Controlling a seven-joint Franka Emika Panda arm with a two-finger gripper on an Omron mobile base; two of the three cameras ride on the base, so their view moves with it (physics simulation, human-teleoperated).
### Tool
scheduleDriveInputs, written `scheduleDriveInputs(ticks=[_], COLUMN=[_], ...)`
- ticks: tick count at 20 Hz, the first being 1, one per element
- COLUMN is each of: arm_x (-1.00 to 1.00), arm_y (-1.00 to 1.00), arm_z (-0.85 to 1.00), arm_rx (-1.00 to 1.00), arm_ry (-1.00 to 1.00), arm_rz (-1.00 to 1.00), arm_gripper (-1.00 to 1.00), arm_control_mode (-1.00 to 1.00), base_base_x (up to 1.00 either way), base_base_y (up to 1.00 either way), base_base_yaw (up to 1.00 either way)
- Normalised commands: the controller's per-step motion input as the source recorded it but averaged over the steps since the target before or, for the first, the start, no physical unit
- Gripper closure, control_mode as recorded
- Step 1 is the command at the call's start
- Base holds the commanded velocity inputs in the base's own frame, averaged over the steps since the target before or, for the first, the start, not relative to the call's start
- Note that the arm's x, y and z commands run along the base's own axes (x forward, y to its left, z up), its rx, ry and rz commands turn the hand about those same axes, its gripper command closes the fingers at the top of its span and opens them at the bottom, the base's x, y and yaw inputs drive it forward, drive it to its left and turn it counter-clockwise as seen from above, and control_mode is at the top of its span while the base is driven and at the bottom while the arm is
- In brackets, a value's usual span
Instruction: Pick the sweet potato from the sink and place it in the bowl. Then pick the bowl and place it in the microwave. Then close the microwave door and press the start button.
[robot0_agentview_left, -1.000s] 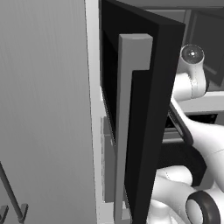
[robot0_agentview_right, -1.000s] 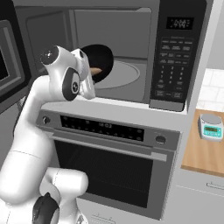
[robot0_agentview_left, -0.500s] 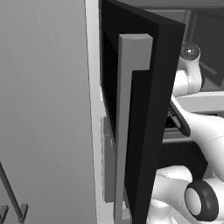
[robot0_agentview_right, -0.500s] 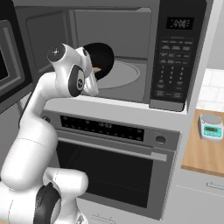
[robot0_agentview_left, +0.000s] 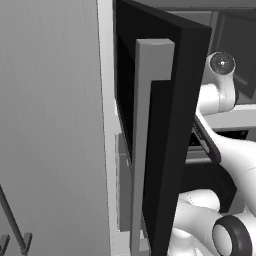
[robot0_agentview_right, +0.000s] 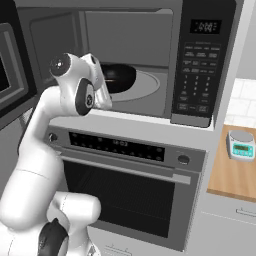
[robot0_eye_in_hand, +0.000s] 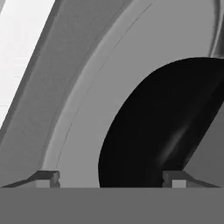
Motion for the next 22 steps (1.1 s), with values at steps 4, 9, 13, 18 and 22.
scheduleDriveInputs(ticks=[4,9,13,18,22], arm_x=[-1.0,-0.29,-0.51,-0.29,-0.09], arm_y=[0.0,0.1,-0.04,-0.21,-0.13], arm_z=[0.0,-0.12,0.16,0.3,0.0], arm_rx=[0.0,-0.09,-0.16,-0.2,-0.19], arm_ry=[-0.24,-0.03,-0.06,-0.1,-0.07], arm_rz=[0.0,0.0,0.0,-0.03,-0.09], arm_gripper=[-1.0,-1.0,-1.0,-1.0,-1.0], arm_control_mode=[-1.0,-1.0,-1.0,-1.0,-1.0], base_base_x=[0.0,0.0,0.0,0.0,0.0], base_base_y=[0.0,0.0,0.0,0.0,0.0], base_base_yaw=[0.0,0.0,0.0,0.0,0.0])
